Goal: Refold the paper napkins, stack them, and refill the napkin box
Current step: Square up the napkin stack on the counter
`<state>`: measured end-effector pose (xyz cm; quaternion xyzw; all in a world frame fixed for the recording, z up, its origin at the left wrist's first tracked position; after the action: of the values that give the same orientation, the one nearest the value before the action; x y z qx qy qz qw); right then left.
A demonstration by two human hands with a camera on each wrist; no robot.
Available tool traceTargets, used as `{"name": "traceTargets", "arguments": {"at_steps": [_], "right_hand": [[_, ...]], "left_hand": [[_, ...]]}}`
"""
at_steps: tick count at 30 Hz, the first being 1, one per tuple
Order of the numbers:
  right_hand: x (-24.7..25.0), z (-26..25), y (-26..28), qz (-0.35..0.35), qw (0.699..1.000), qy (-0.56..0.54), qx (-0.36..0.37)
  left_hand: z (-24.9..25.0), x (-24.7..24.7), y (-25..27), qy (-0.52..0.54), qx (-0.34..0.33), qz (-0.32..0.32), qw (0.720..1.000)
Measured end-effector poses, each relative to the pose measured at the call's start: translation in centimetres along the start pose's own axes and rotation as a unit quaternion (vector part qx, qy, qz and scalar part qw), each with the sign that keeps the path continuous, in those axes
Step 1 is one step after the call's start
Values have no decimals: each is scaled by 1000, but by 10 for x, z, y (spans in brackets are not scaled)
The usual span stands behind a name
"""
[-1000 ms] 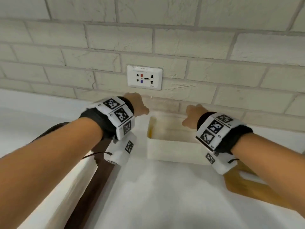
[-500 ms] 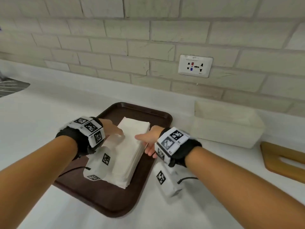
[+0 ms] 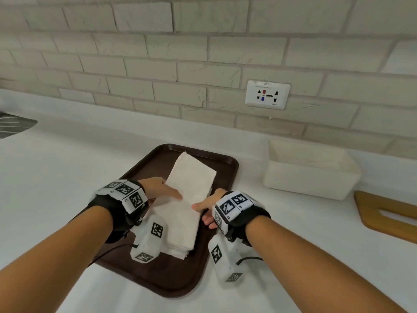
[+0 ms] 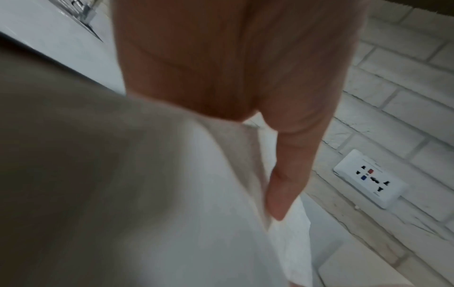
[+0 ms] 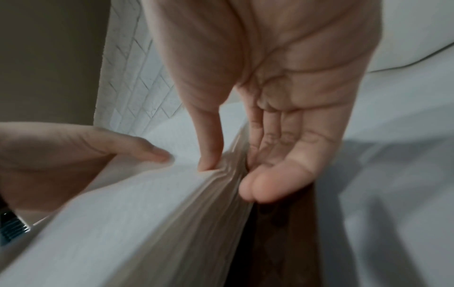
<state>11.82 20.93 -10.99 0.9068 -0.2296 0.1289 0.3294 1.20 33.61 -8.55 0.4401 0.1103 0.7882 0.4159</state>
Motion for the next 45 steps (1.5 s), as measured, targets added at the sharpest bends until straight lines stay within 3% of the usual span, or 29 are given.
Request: {"name": "traceTargets", "arguments": {"at_steps": [5,9,13,15,18,22,24,26,30,34,36,39,43,45], "right_hand": [[-1,7,10,-66,995,-76,-11],[18,-1,26,-68,984,-155,60],[69,-8,73,-48,940,-297,163],[102,2,100,-22,937,-286,200],[153,32,146,95,956,-158,228],[195,77,214,227,933,-57,273],[206,105,242,263,926,-36,269],[218,136,268,305,916,-26,260],[230,181,317,353,911,23,212],[223,220,326,261,961,-21,92],[222,243,320,223,971,-82,28],[226,286,303,205,970,-98,-84],[235,332,290,207,958,-22,-200],[239,340,292,212,946,15,-245]], "left_hand": [[19,-7,30,57,-45,-9,997],[48,-12,58,107,-151,-50,981],[93,-29,101,33,-243,-79,966],[121,-45,124,-40,-295,-85,951],[164,-76,156,-161,-370,-73,912],[212,-140,196,-351,-461,-13,815],[226,-180,208,-392,-488,-25,780],[236,-217,221,-394,-508,-65,763],[248,-276,240,-366,-505,-178,761],[240,-324,235,-308,-443,-312,782],[229,-340,226,-285,-384,-345,808],[214,-347,201,-289,-320,-300,851],[200,-323,174,-352,-326,-152,864],[182,-312,166,-331,-290,-144,886]]}}
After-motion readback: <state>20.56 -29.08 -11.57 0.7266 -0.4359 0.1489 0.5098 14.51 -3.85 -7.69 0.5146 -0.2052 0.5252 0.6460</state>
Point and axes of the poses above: each hand's wrist, its own y-axis away from the middle knuckle, its own x-axis out of the back of the hand, z = x × y, the point moved 9 cm from there along -y, towards the middle knuckle, and after that the axes turned 2 degrees about z, right-handed, at the moved point
